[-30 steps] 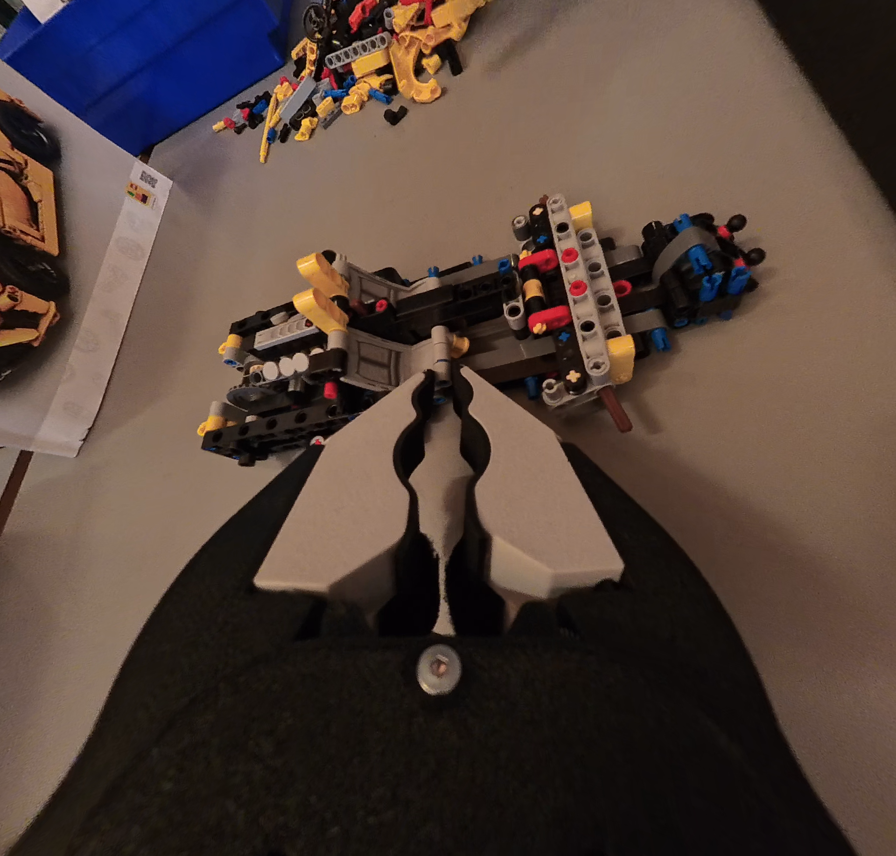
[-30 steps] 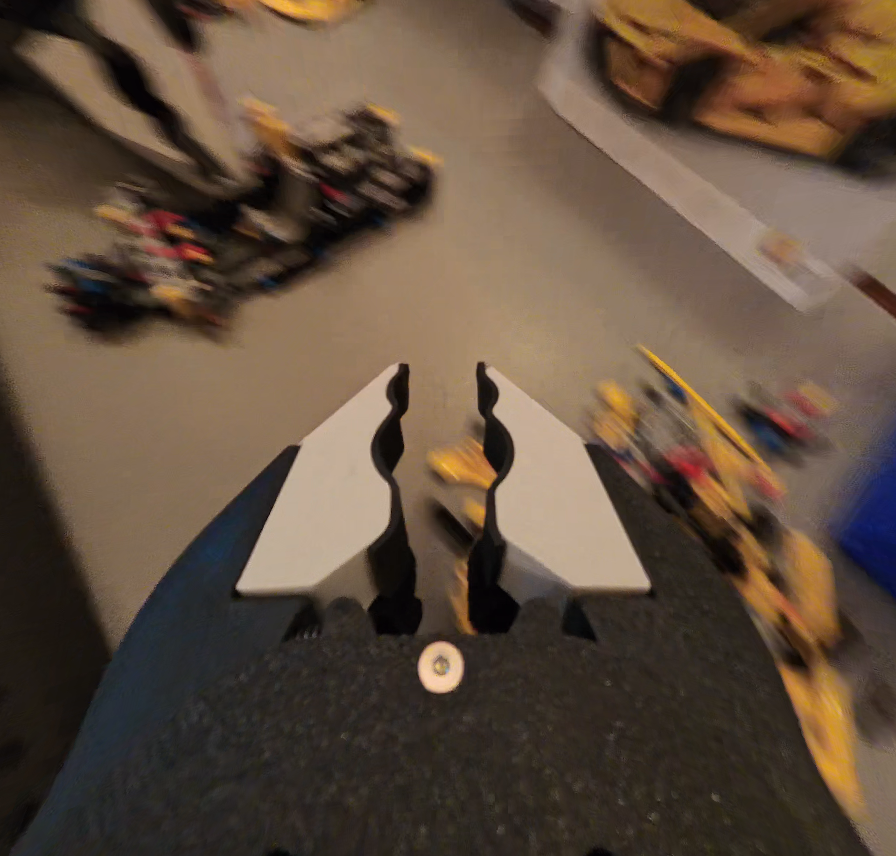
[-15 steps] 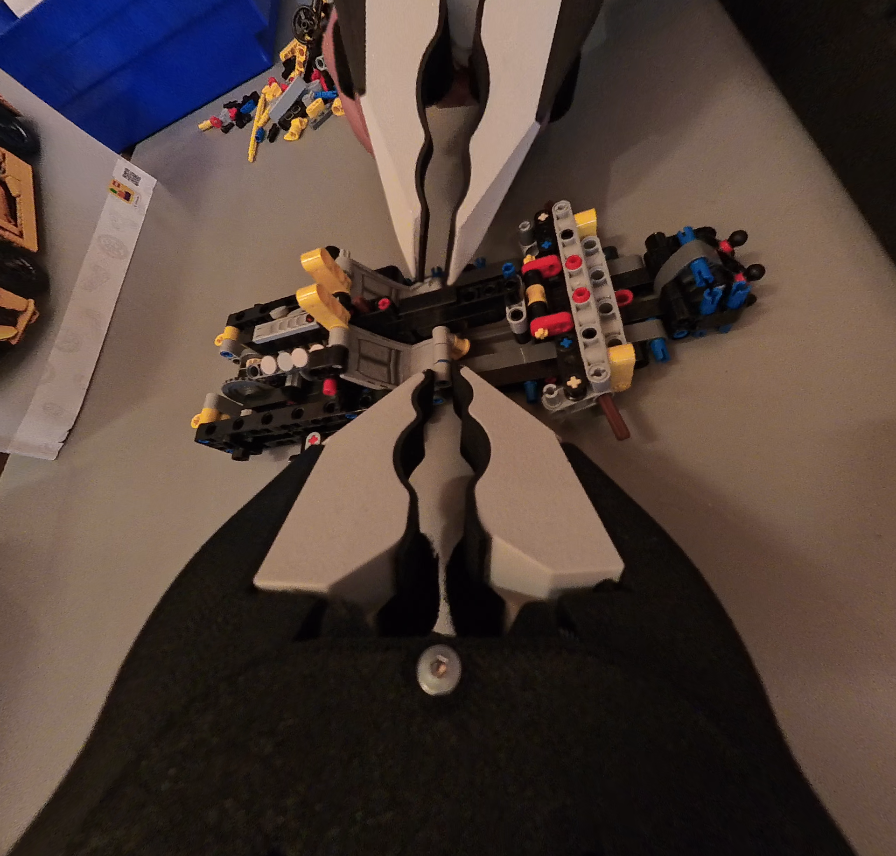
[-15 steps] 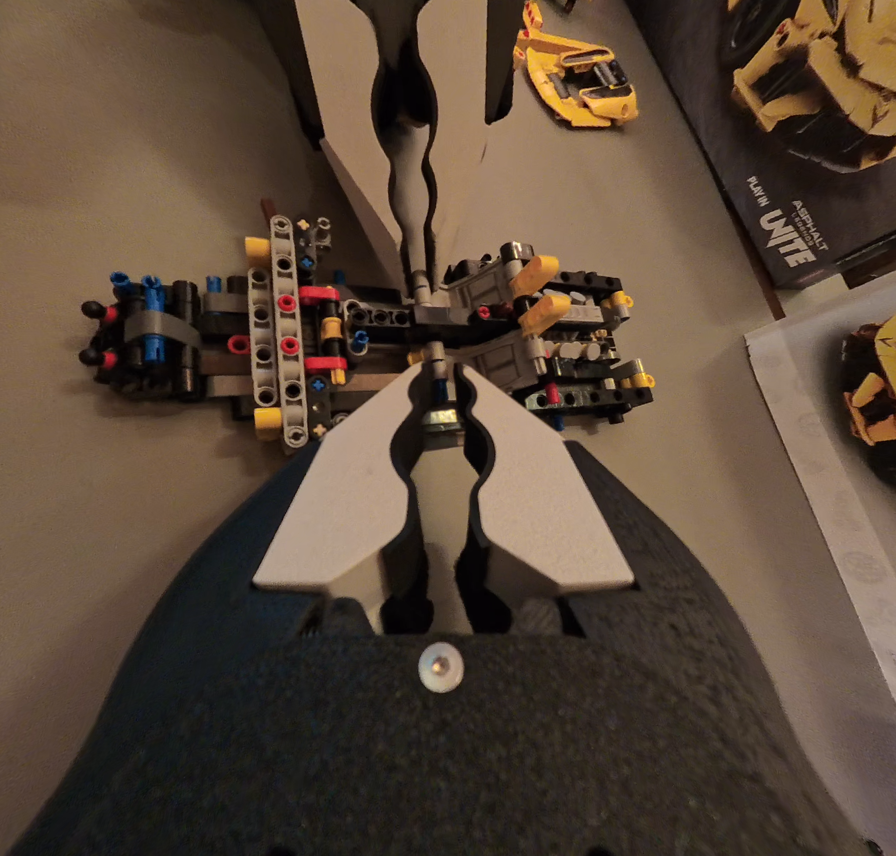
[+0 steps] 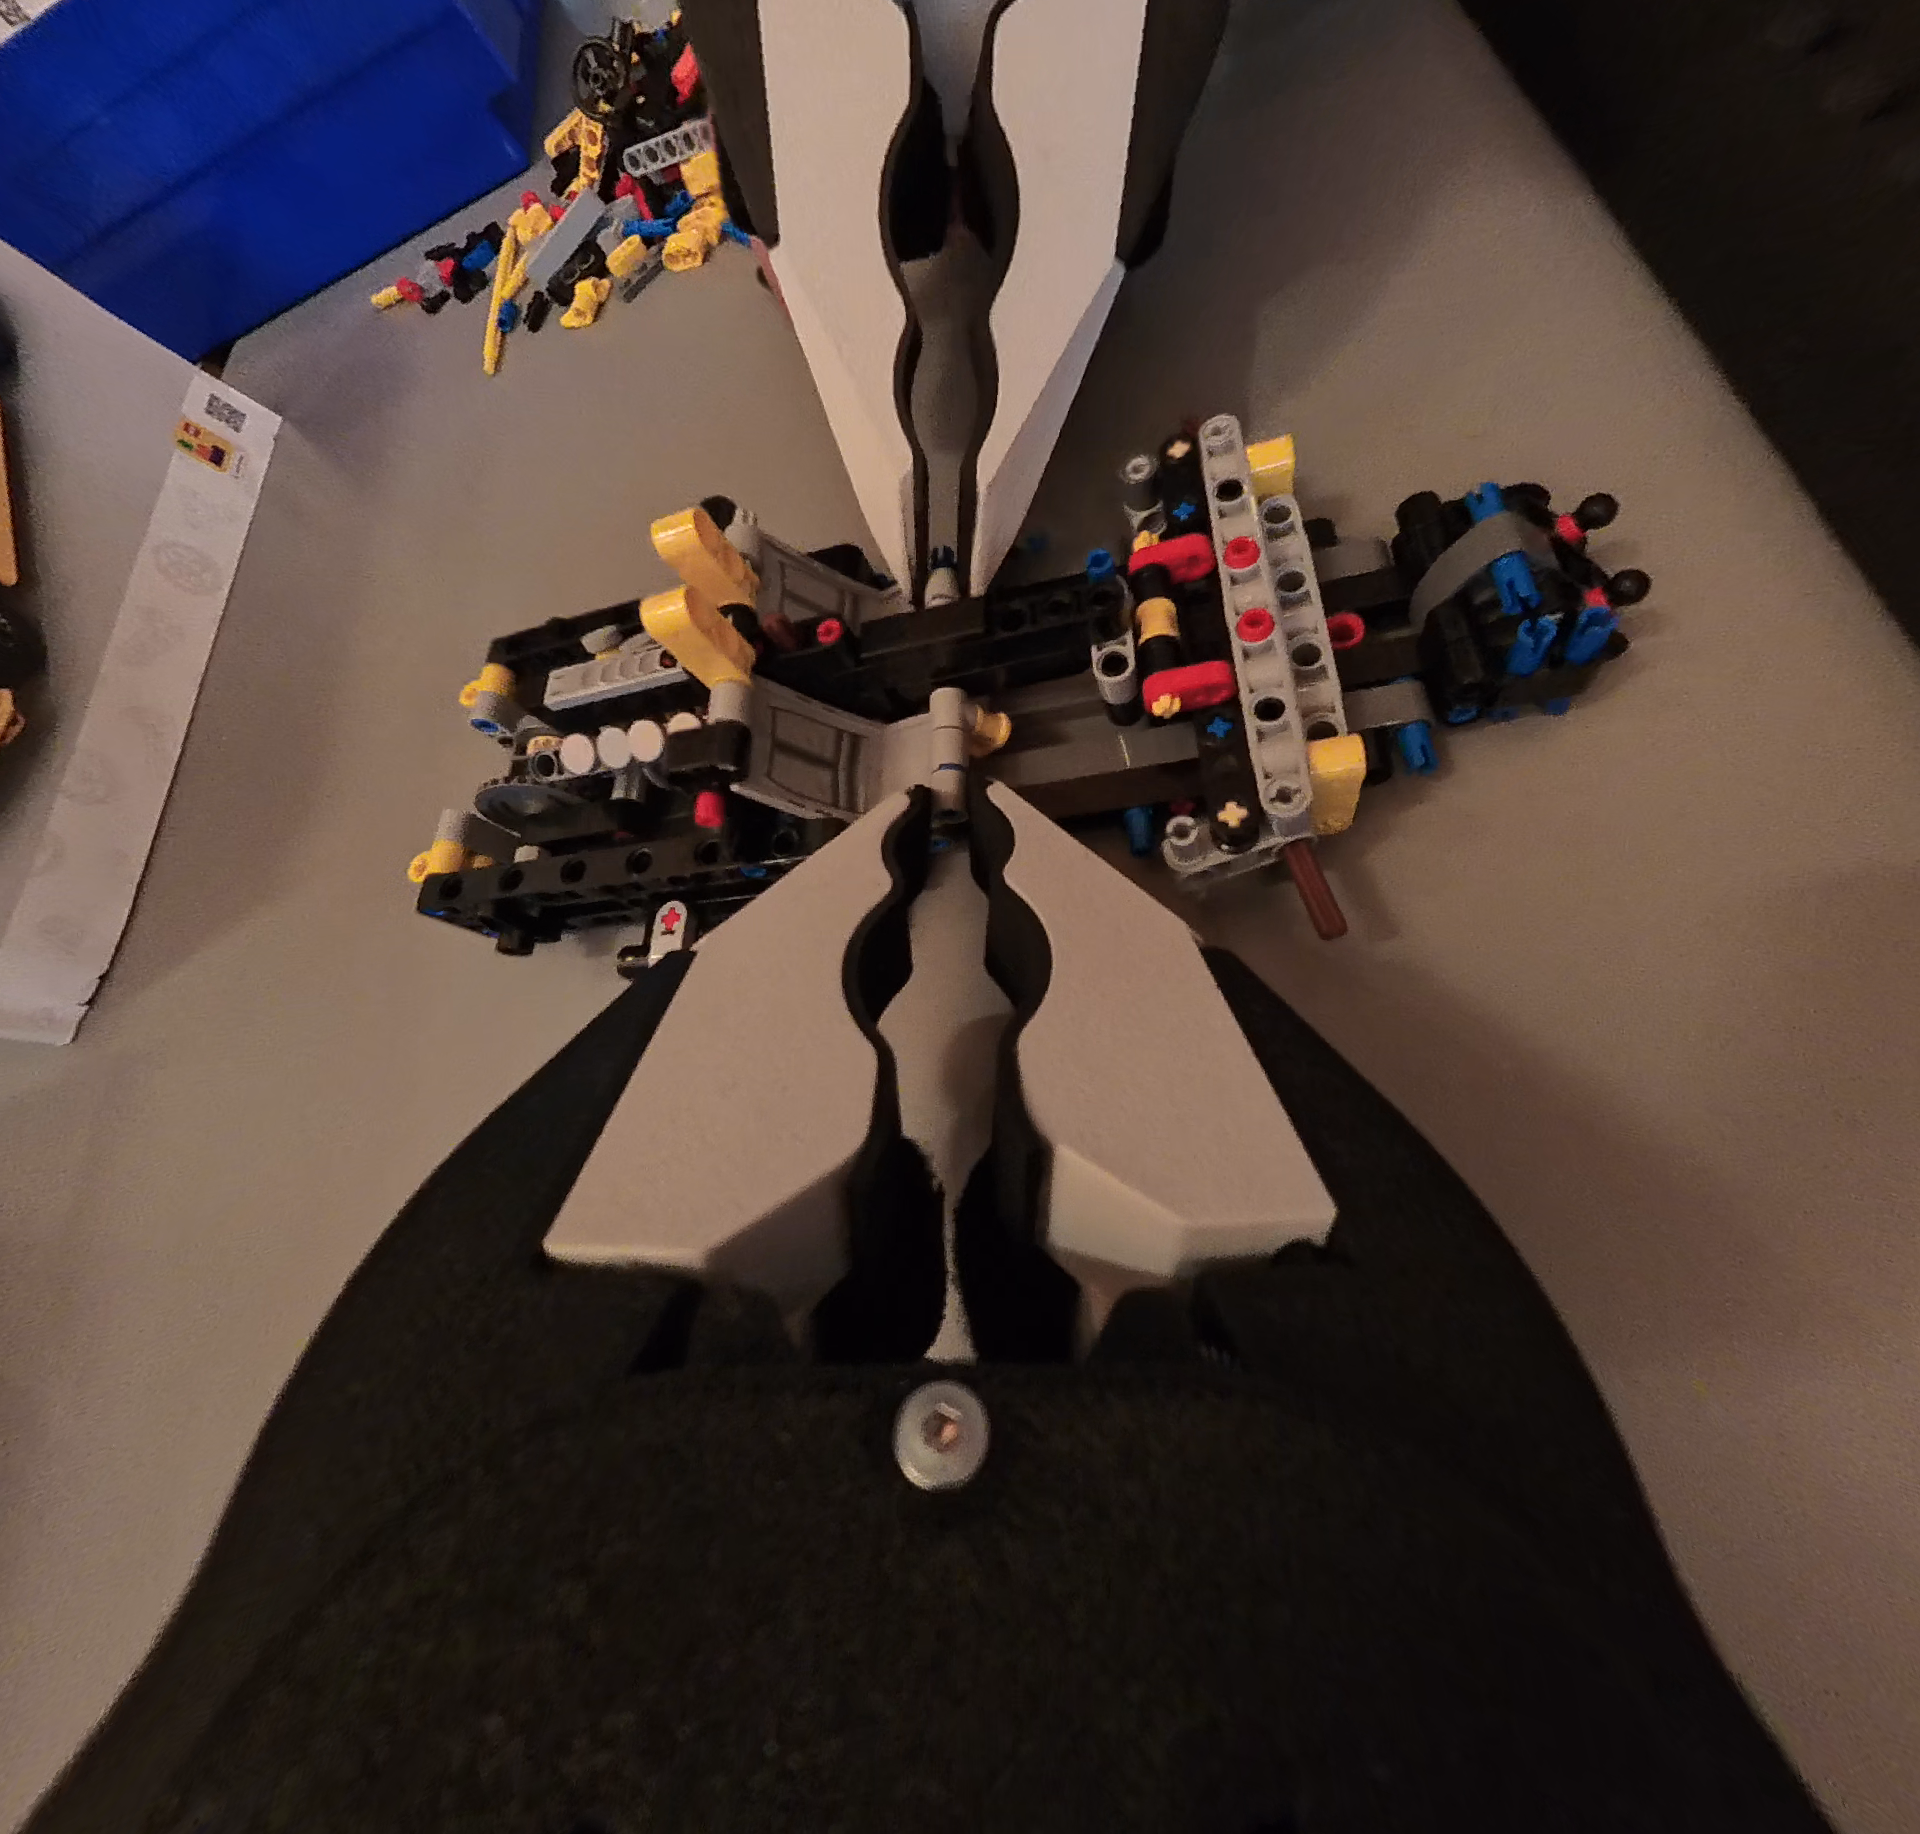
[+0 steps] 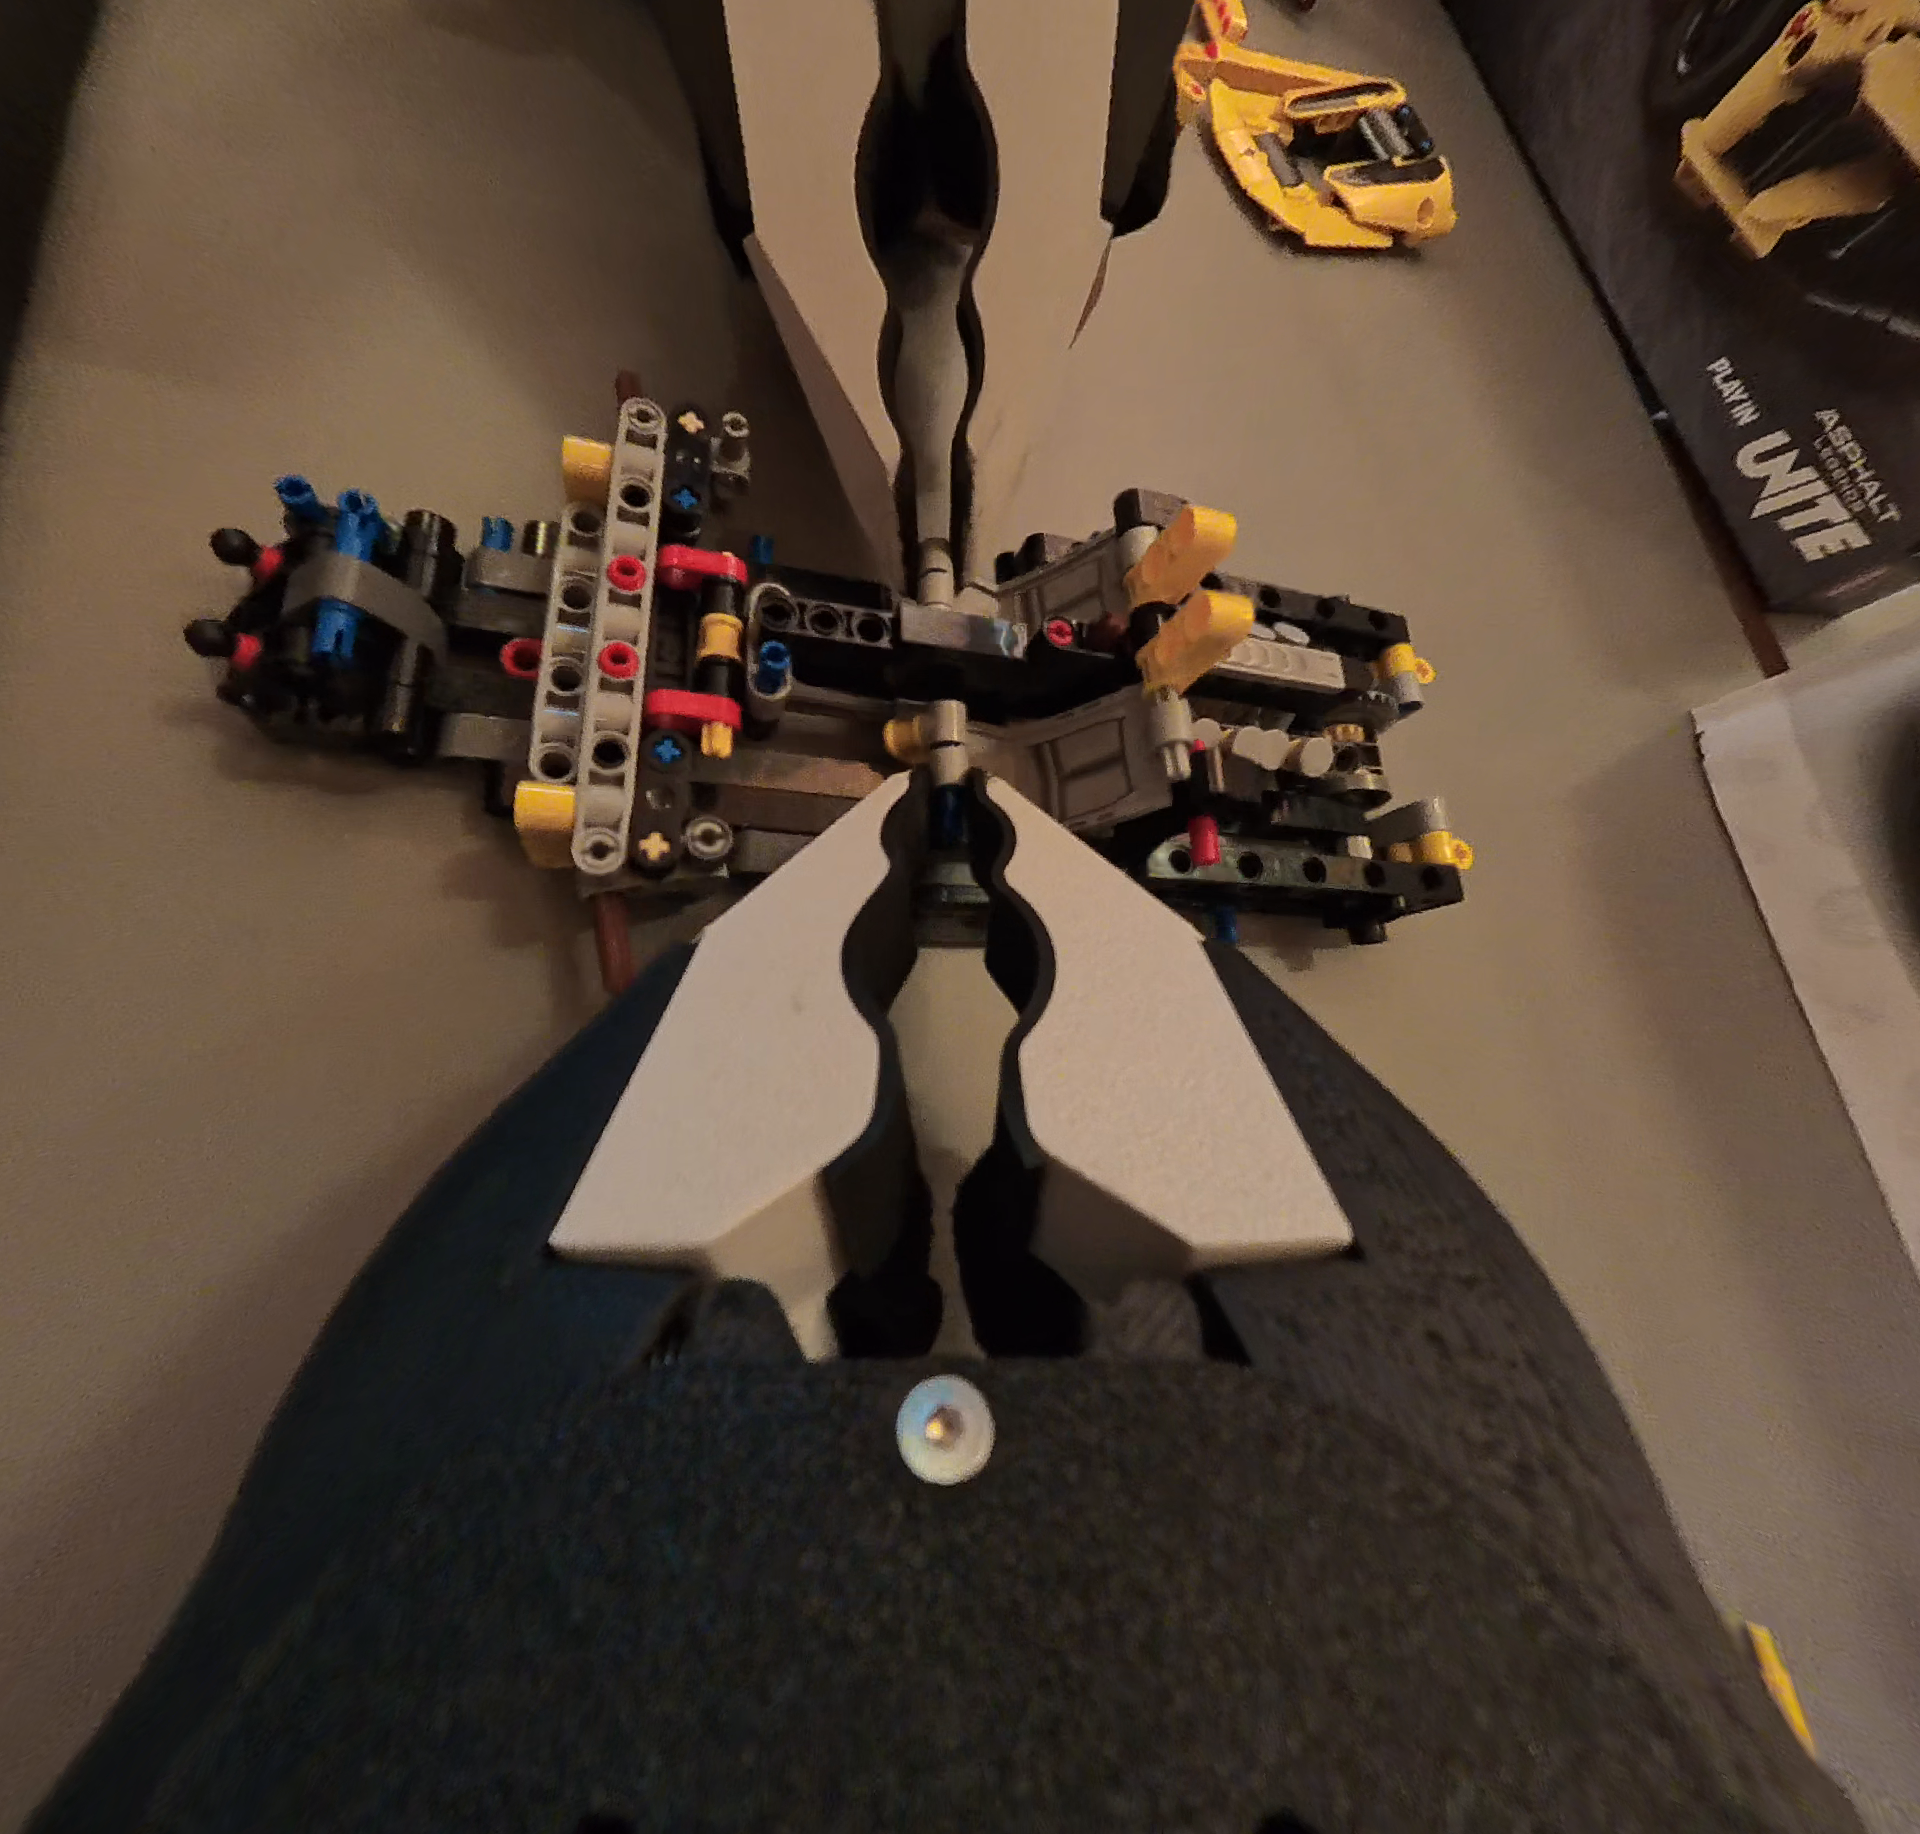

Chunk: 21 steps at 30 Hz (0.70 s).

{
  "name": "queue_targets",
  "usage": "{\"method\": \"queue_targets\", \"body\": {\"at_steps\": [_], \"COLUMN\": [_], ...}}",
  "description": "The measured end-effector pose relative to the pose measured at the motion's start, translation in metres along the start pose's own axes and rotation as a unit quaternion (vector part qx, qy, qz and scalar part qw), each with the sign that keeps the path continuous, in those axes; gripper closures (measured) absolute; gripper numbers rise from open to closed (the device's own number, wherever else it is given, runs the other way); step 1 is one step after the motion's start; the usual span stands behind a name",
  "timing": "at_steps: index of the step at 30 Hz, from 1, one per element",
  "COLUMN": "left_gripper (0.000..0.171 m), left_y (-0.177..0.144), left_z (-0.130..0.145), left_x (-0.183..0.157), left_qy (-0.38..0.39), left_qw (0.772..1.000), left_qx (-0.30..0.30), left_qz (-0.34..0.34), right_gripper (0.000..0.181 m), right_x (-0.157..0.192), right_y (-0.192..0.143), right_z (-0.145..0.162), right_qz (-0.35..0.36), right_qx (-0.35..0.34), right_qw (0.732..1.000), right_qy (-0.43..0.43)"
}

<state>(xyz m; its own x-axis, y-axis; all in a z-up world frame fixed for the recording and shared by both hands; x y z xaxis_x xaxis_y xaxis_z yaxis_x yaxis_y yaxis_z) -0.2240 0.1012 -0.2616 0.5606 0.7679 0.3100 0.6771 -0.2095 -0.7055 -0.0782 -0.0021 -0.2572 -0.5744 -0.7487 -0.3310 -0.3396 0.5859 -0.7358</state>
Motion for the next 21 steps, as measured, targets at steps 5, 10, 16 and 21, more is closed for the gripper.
{"method": "queue_targets", "body": {"at_steps": [5, 10, 16, 21], "left_gripper": [0.165, 0.165, 0.165, 0.165], "left_y": [-0.013, -0.017, -0.01, -0.02], "left_z": [0.026, -0.002, -0.006, -0.021], "left_x": [0.015, 0.013, 0.006, 0.001], "left_qy": [-0.02, -0.018, -0.014, 0.042], "left_qw": [0.999, 0.999, 0.997, 0.984], "left_qx": [0.031, -0.03, -0.034, -0.088], "left_qz": [-0.034, -0.027, -0.065, -0.151], "right_gripper": [0.176, 0.176, 0.176, 0.16], "right_x": [-0.014, -0.01, -0.008, -0.011], "right_y": [-0.022, -0.016, -0.008, -0.029], "right_z": [0.032, 0.024, 0.016, -0.006], "right_qz": [0.008, 0.008, 0.013, -0.066], "right_qx": [0.025, 0.022, 0.012, -0.116], "right_qw": [0.998, 0.998, 0.997, 0.974], "right_qy": [0.066, 0.06, 0.073, 0.186]}}
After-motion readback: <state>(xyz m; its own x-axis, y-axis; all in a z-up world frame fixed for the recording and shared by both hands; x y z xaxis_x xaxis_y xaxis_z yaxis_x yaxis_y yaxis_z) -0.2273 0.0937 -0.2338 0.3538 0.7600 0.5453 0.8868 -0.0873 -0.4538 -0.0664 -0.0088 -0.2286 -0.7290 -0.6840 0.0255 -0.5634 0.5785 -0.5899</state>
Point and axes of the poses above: each gripper's, where its closed fingertips meet, y out along the fingers, z out of its underside, x = y × z across the jaws, the point moved 9 cm from there along -y, back along the fingers, and after that the axes turned 13 degrees about x, right-handed, at the moved point
